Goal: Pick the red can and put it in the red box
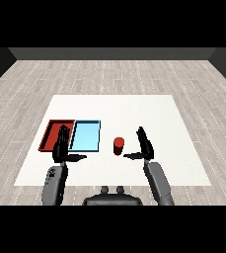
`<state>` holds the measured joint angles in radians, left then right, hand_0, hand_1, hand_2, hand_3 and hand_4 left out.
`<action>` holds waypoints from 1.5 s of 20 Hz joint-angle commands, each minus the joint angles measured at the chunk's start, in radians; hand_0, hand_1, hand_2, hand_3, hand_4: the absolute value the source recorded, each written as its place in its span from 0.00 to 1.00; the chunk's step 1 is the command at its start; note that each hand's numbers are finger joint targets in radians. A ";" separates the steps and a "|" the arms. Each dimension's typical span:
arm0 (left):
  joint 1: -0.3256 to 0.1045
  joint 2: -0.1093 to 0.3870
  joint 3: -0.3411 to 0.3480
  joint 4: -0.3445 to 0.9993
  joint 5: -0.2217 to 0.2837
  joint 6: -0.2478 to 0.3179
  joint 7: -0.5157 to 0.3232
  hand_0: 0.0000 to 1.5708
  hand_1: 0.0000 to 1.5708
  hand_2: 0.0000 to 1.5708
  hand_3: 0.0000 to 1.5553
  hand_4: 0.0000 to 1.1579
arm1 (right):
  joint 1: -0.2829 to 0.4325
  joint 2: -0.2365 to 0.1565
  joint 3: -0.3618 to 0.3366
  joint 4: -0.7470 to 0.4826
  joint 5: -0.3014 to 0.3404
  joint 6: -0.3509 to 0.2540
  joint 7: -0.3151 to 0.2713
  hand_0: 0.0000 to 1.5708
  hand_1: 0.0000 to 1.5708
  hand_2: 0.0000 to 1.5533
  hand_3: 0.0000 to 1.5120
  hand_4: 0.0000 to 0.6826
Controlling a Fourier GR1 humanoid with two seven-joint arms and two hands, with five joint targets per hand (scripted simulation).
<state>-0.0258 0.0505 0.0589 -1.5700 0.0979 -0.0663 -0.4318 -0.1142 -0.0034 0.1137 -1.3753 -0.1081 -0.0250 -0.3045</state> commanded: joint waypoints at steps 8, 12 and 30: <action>0.033 -0.031 -0.029 -0.012 -0.019 0.012 -0.025 0.00 0.00 0.00 0.00 0.00 | -0.108 0.003 0.075 0.145 -0.094 -0.050 -0.014 0.00 0.00 0.00 0.00 0.00; 0.031 -0.044 -0.033 -0.055 -0.017 0.042 0.018 0.00 0.00 0.00 0.00 0.00 | -0.184 0.003 0.088 0.332 -0.173 -0.062 -0.132 0.00 0.00 0.00 0.00 0.00; -0.013 0.019 0.031 0.054 0.011 -0.021 -0.049 0.00 0.00 0.00 0.00 0.00 | -0.326 0.003 0.193 0.600 -0.339 -0.057 -0.260 0.00 0.00 0.00 0.00 0.00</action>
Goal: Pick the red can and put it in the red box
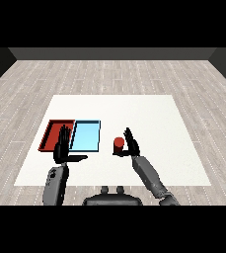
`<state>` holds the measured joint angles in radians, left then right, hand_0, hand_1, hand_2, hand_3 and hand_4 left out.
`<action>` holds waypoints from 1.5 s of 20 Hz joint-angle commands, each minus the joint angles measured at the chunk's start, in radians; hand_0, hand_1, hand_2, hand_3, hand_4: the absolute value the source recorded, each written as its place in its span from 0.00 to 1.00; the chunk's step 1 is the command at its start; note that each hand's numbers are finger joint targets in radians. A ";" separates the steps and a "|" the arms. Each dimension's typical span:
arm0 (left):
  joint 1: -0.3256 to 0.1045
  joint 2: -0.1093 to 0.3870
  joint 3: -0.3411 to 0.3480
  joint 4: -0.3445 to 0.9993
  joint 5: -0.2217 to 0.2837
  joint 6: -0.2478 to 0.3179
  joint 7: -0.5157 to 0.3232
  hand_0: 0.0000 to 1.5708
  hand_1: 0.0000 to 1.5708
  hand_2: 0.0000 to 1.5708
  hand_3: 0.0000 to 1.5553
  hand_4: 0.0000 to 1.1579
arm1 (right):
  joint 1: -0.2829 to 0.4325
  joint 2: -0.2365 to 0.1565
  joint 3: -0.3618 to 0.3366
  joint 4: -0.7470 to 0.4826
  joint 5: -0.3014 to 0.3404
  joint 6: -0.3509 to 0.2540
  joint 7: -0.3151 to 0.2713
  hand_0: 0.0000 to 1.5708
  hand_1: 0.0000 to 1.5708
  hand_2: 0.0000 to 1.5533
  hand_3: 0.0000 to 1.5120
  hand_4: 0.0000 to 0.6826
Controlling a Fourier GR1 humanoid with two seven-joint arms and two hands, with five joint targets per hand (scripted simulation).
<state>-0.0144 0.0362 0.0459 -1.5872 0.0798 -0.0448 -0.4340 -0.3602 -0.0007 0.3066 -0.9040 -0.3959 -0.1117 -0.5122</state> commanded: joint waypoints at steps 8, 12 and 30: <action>0.079 0.004 0.004 -0.011 0.023 -0.048 -0.059 0.00 0.00 0.00 0.00 0.00 | -0.130 0.001 0.114 0.206 -0.160 -0.006 -0.125 0.00 0.00 0.00 0.00 0.00; -0.029 0.017 0.033 -0.047 0.032 0.005 0.063 0.00 0.00 0.00 0.00 0.00 | -0.133 0.001 0.146 0.157 -0.177 -0.042 -0.079 0.00 0.00 0.00 0.00 0.00; 0.003 0.002 0.008 -0.030 0.010 -0.001 0.016 0.00 0.00 0.00 0.00 0.00 | -0.258 0.001 0.301 0.295 -0.349 -0.342 -0.099 0.92 0.92 0.94 0.94 0.90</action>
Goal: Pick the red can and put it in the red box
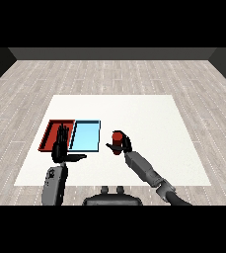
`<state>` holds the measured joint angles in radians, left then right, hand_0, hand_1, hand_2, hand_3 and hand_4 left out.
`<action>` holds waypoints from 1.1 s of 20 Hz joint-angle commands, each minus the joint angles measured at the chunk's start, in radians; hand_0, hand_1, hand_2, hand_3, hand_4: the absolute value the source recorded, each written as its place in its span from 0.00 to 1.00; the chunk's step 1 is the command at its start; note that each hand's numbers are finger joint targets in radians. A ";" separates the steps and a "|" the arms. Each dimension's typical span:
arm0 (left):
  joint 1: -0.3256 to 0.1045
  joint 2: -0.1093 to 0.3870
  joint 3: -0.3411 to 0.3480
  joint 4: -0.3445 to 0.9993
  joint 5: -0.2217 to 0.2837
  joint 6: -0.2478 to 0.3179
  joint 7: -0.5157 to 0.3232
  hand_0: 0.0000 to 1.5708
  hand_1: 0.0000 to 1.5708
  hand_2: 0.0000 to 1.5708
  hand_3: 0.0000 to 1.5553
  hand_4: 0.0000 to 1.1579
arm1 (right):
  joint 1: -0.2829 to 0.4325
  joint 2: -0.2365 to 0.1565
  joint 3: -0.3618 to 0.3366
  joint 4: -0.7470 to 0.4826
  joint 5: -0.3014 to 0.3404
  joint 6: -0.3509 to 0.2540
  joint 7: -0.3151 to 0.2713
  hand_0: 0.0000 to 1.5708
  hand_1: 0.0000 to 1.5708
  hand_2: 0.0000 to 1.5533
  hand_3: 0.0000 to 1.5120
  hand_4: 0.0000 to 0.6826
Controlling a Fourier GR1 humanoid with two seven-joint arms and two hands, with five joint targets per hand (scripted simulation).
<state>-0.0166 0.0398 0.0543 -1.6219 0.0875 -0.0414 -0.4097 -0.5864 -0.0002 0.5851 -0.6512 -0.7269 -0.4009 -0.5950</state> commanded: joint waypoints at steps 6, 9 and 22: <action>0.033 -0.024 -0.028 -0.014 -0.022 0.011 -0.021 0.00 0.00 0.00 0.00 0.00 | -0.019 0.000 0.010 0.044 0.027 -0.049 -0.015 0.92 0.92 0.93 0.92 0.87; -0.030 0.011 0.003 0.012 -0.001 -0.004 0.030 0.00 0.00 0.00 0.00 0.00 | -0.065 0.000 0.010 0.015 0.056 -0.084 0.018 0.93 0.93 0.93 0.91 0.88; 0.044 -0.013 -0.095 -0.055 -0.058 -0.015 0.044 0.00 0.00 0.00 0.00 0.00 | 0.061 -0.103 0.011 -0.486 0.293 -0.212 0.212 0.92 0.92 0.92 0.91 0.92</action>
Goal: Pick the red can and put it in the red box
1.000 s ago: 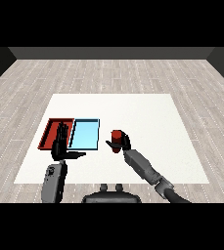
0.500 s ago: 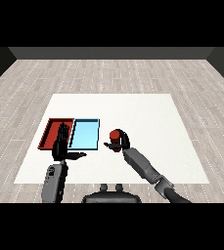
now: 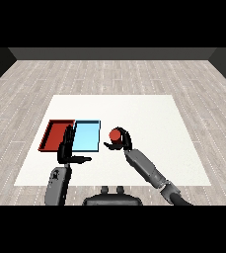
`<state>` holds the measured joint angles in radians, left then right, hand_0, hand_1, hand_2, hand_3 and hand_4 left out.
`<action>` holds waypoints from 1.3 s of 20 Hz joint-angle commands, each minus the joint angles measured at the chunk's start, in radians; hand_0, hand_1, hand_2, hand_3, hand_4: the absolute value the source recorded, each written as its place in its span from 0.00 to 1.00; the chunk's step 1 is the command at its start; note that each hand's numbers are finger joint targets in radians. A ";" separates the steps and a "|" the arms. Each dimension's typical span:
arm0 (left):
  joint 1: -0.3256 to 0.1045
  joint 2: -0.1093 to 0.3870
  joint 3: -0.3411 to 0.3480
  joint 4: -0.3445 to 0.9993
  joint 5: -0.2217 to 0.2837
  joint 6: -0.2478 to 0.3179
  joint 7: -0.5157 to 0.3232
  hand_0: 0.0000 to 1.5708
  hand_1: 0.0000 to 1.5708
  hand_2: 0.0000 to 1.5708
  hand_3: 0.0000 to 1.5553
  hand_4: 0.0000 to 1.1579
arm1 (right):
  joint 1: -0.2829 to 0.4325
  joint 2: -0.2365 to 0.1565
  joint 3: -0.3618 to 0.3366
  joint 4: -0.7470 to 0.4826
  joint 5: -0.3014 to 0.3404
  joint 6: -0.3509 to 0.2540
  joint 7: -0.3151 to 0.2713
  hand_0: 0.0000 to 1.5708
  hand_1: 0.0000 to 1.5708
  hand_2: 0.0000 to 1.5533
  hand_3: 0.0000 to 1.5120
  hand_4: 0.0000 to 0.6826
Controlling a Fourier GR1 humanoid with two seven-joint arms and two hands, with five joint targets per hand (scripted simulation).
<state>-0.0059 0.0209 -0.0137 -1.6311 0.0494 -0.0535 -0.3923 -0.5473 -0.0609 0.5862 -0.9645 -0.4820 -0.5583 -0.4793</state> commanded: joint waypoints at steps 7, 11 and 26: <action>-0.073 -0.021 -0.157 0.056 -0.016 0.106 0.103 0.00 0.00 0.00 0.00 0.00 | 0.069 -0.051 -0.035 -0.293 0.132 -0.012 0.131 0.93 0.93 0.92 0.92 0.96; -0.072 -0.021 -0.191 0.040 -0.012 0.128 0.140 0.00 0.00 0.00 0.00 0.00 | 0.062 0.006 -0.089 -0.283 0.205 0.006 0.170 0.93 0.93 0.92 0.92 0.96; -0.193 -0.021 -0.357 0.206 0.081 0.267 0.174 0.00 0.00 0.00 0.00 0.00 | 0.124 0.060 -0.196 -0.297 0.269 0.136 0.142 0.93 0.93 0.93 0.92 0.94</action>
<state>-0.1585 0.0002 -0.3336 -1.4813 0.1036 0.1743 -0.2362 -0.4279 -0.0149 0.4200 -1.2909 -0.2247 -0.4656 -0.3107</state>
